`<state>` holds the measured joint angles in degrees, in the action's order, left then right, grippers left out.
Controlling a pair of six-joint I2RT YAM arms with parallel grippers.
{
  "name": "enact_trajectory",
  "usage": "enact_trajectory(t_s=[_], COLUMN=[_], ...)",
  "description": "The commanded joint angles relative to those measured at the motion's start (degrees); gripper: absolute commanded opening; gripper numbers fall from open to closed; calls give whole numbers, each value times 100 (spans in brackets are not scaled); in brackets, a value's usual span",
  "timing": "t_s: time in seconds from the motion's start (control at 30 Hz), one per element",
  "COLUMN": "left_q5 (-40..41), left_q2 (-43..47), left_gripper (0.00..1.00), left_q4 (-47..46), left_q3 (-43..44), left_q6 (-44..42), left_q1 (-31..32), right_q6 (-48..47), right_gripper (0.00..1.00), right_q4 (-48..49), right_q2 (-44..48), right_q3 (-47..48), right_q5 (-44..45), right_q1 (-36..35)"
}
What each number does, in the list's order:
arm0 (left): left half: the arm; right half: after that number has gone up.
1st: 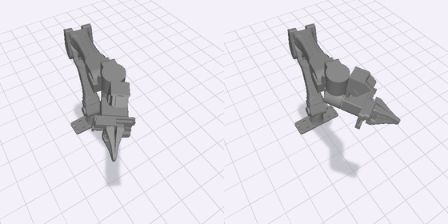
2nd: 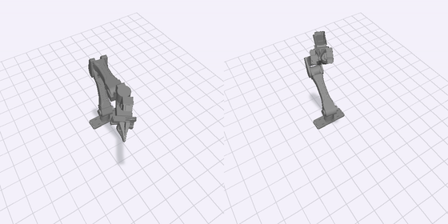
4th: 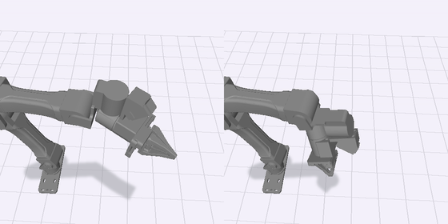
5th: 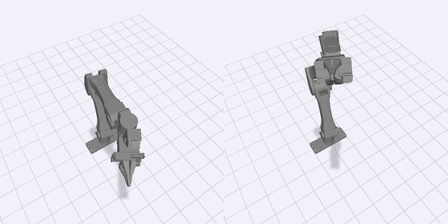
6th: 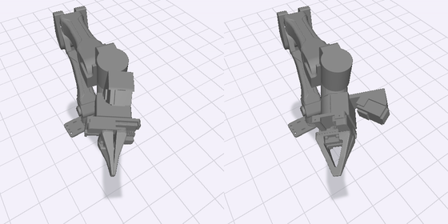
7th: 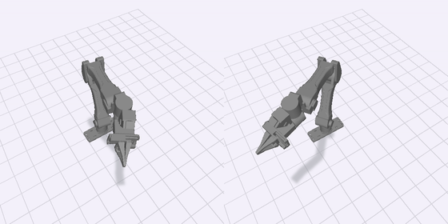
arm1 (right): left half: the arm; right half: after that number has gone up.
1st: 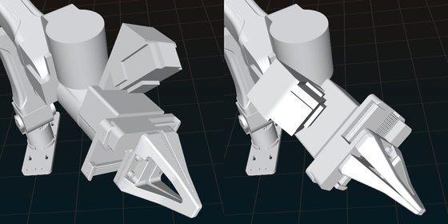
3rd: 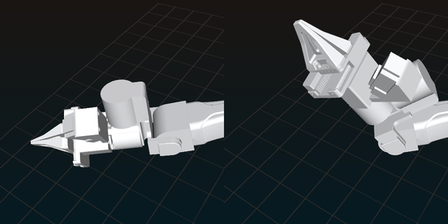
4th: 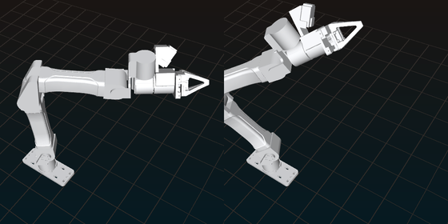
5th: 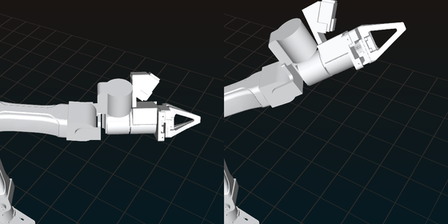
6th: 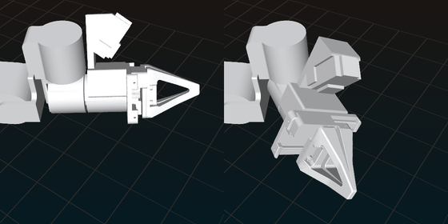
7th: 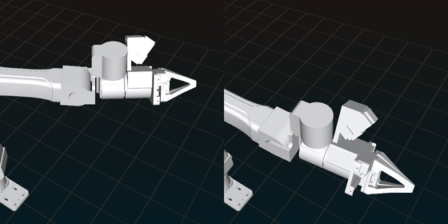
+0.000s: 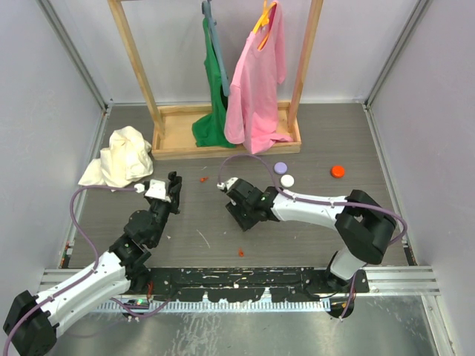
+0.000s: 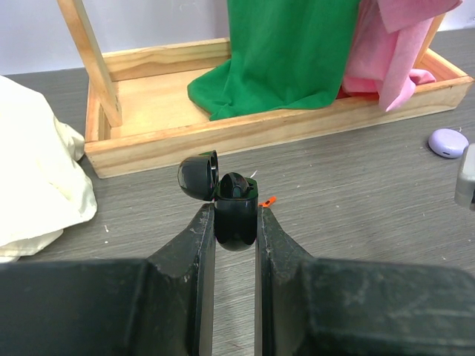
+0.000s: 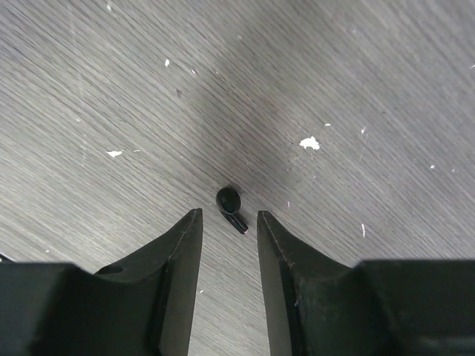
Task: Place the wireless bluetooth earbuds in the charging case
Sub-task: Pick up the earbud from the center of the board.
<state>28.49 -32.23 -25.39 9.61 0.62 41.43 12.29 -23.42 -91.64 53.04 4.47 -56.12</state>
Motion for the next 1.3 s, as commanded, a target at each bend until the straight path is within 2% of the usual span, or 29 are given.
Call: enact_trajectory(t_s=[0.0,0.23,0.53,0.77,1.27], left_q5=[-45,-20,18,17,-191], left_q2=[74,147,315,396,680], left_gripper=[0,0,0,0,0], left_q4=[-213,-136,-55,-28,98], left_q3=[70,68,50,41,44], left_q6=[34,8,-18,-18,-33], left_q1=[-34,-31,-31,-38,-34], right_q6=[-31,-529,-948,-1097,-1163], right_gripper=[42,42,40,38,31], right_q4=[-559,-1528,-2284,-2556,-2675], right_q2=[103,-558,-1281,-1717,-2080], right_q3=[632,1434,2188,2521,2583], right_q5=[46,-60,-119,-242,-403], right_q1=[5,8,-2,-21,-40])
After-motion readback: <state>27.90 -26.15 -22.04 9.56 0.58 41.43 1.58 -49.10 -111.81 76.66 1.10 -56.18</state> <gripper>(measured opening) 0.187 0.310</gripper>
